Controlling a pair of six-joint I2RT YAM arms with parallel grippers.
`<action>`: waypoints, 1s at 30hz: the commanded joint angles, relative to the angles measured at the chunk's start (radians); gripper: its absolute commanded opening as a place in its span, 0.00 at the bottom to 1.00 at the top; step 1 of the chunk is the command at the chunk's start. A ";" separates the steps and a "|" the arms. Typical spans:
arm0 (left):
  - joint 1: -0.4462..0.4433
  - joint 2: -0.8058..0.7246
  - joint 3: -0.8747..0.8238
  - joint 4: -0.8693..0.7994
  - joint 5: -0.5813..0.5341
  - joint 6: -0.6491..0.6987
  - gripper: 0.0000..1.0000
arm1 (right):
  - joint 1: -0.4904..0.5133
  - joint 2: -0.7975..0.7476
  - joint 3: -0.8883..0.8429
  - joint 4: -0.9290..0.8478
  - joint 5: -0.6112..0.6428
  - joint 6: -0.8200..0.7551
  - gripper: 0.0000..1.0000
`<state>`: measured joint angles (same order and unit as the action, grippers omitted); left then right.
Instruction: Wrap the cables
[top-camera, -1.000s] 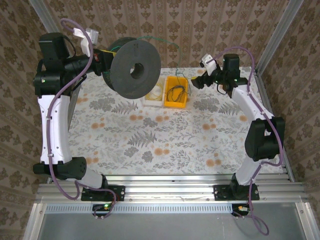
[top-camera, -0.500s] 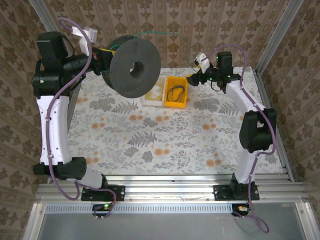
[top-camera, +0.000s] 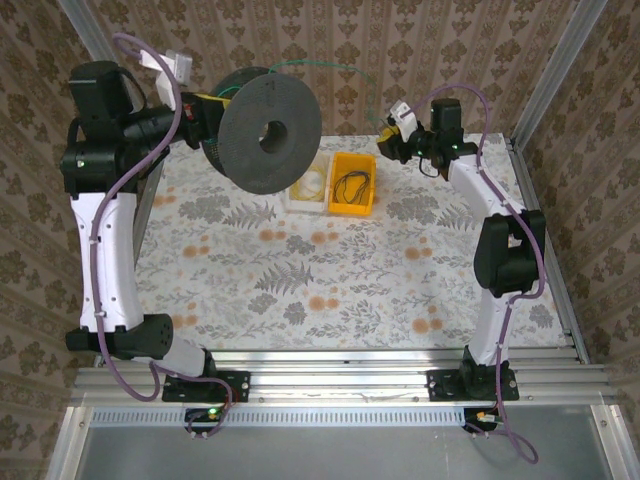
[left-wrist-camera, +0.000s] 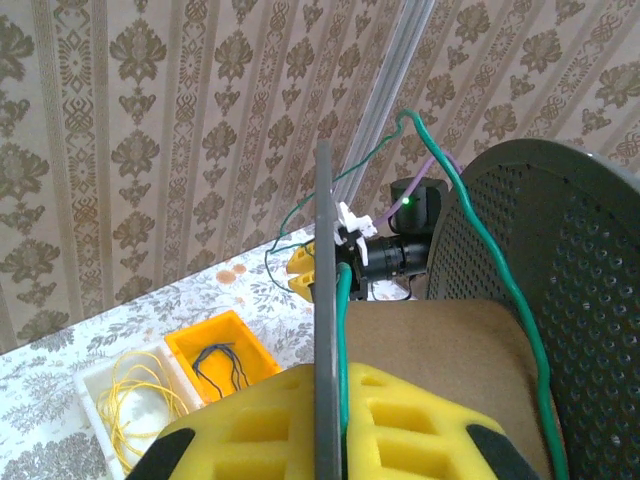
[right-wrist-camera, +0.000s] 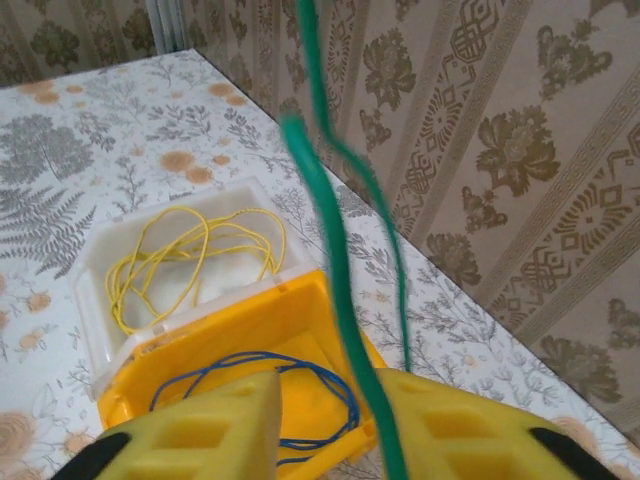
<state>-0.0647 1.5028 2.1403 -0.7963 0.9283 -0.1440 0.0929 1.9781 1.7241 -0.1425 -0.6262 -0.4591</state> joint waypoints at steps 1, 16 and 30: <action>-0.001 -0.009 0.048 0.064 0.037 -0.034 0.00 | 0.003 0.022 0.039 -0.031 -0.063 0.005 0.19; 0.052 0.013 0.046 0.369 0.081 -0.291 0.00 | 0.012 -0.002 -0.064 -0.068 -0.027 0.041 0.00; 0.157 0.197 0.166 0.583 -0.067 -0.552 0.00 | 0.067 -0.178 -0.328 -0.176 -0.111 -0.029 0.00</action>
<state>0.0868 1.7229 2.2028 -0.1814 0.9833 -0.7376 0.1307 1.8832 1.4387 -0.2478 -0.6880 -0.4500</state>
